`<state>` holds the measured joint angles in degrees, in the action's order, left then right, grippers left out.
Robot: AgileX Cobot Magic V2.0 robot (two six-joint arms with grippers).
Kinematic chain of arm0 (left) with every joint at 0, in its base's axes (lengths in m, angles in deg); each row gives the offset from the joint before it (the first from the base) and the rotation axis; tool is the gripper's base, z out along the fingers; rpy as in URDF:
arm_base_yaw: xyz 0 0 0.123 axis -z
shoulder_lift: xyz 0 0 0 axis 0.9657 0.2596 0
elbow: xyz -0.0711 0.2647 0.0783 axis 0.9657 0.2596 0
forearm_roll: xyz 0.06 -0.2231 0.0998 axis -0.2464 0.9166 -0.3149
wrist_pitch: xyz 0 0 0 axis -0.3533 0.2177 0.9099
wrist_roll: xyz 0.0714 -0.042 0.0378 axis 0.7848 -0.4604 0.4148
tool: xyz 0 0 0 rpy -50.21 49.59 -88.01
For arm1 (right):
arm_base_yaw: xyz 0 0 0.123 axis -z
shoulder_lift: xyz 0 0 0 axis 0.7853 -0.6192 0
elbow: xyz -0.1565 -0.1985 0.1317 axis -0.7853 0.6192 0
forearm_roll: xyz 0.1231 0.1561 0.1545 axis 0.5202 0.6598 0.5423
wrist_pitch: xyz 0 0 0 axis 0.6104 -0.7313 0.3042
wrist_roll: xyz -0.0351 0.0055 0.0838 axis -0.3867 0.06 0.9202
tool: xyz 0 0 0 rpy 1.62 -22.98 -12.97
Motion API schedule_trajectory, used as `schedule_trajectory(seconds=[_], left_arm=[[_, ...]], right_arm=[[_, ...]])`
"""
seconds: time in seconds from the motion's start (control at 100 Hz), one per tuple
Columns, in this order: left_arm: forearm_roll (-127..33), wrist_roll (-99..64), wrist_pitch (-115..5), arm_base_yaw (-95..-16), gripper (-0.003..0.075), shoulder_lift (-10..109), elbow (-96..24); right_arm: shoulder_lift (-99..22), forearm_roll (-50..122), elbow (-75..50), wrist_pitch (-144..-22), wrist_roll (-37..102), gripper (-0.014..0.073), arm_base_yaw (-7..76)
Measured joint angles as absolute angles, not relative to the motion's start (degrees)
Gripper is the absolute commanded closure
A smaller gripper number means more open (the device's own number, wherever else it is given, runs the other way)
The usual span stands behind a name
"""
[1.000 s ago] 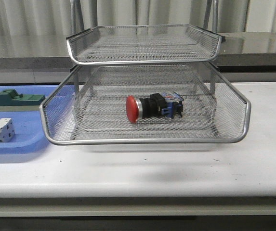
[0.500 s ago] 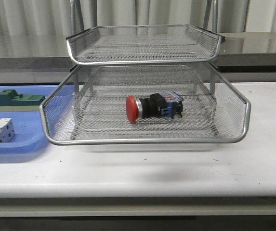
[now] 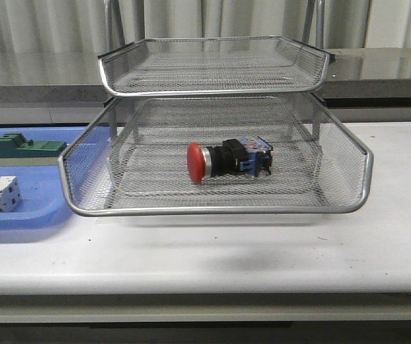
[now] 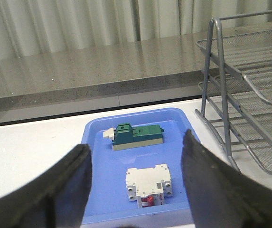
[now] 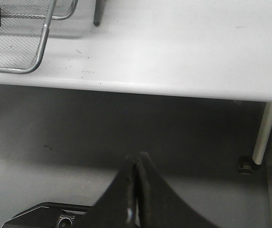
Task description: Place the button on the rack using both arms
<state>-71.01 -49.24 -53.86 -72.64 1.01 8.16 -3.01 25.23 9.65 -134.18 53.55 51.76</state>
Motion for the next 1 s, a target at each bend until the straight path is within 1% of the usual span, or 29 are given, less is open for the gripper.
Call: schedule_trajectory(seconds=[0.05,0.12,0.26,0.32,0.33,0.38,1.0], left_arm=[[-71.01,-49.24,-53.62,-72.64,0.0342,1.01,8.41],[-71.01,-49.24,-53.47,-72.64,0.0407,1.01,8.53],[-71.01,-49.24,-52.80,-72.64,0.0586,1.01,8.53],[-71.01,-49.24,-52.81,-72.64,0.0677,1.01,8.53],[-71.01,-49.24,-52.81,-72.64,0.0677,1.01,8.53],[-71.01,-49.24,-52.81,-72.64,0.0741,1.01,8.53],[-71.01,-49.27,-52.81,-72.64,0.0740,1.01,8.53]], right_arm=[[-3.01,25.23,9.65,-134.18,53.55,0.0664,51.76],[-3.01,25.23,9.65,-134.18,53.55,0.0664,51.76],[-3.01,25.23,9.65,-134.18,53.55,0.0664,51.76],[-3.01,25.23,9.65,-134.18,53.55,0.0664,51.76],[-3.01,25.23,9.65,-134.18,53.55,0.0664,51.76],[-3.01,25.23,9.65,-134.18,53.55,0.0664,51.76],[-3.01,26.97,9.65,-132.90,53.55,0.0664,51.76]])
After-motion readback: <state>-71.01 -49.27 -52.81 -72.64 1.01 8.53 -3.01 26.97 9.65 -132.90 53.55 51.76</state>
